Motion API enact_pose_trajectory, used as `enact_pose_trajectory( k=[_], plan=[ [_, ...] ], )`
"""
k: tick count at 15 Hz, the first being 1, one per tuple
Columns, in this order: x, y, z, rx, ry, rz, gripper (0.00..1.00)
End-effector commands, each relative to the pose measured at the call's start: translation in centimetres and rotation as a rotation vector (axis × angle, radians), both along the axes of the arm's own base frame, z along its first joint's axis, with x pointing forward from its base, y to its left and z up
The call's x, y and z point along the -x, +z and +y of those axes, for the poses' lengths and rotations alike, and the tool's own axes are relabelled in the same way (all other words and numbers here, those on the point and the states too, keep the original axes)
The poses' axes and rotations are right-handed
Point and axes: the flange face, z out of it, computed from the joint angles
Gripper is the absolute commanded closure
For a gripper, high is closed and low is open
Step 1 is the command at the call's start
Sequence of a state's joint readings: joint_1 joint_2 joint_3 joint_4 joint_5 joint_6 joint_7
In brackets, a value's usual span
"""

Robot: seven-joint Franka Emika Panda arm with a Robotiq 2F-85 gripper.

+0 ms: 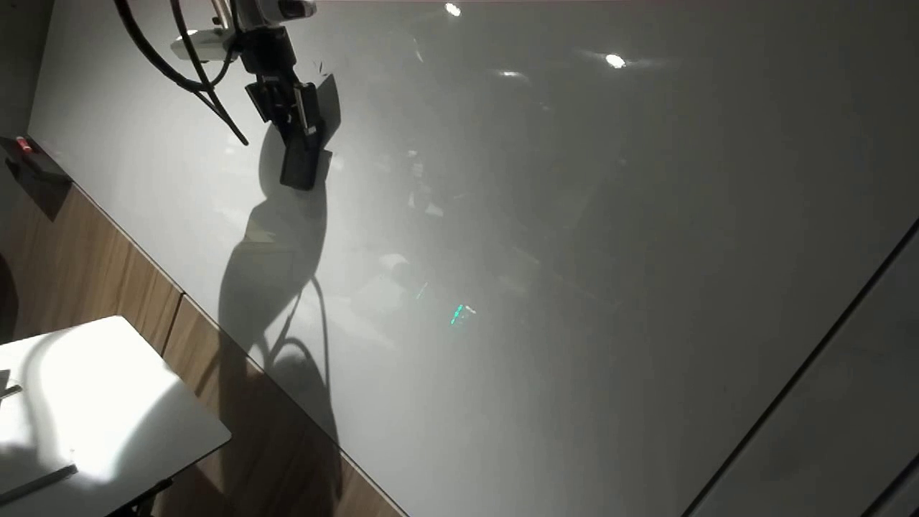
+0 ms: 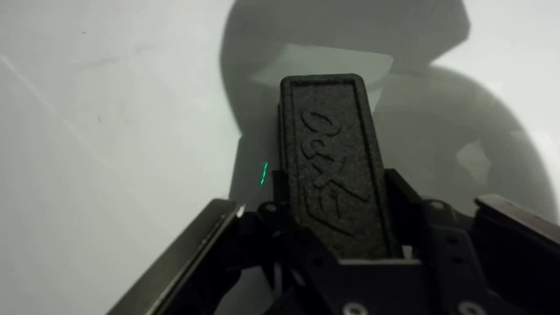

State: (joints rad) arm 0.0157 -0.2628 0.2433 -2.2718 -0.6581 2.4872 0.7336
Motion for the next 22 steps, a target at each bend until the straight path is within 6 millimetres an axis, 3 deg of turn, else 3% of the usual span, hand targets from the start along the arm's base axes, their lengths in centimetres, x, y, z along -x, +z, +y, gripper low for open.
enact_pose_trajectory(
  k=[1, 5, 7, 10, 13, 15, 18, 20, 22],
  plan=[
    [-2.7, 1.6, -4.0, 0.016, -0.016, -0.056, 0.70],
    [-1.6, 5.4, -2.9, 0.015, -0.005, -0.092, 0.70],
    [0.9, 8.7, -1.8, 0.013, -0.002, -0.115, 0.70],
    [2.8, 14.1, -0.7, 0.011, 0.011, -0.186, 0.70],
    [4.8, 19.2, 2.5, 0.005, 0.047, -0.254, 0.70],
    [5.0, 19.7, 5.4, 0.003, 0.086, -0.288, 0.70],
    [4.1, 17.6, 9.0, 0.004, 0.142, -0.283, 0.70],
    [2.5, 15.2, 10.0, 0.020, 0.160, -0.273, 0.70],
    [0.6, 13.6, 9.3, 0.045, 0.154, -0.260, 0.70]
  ],
)
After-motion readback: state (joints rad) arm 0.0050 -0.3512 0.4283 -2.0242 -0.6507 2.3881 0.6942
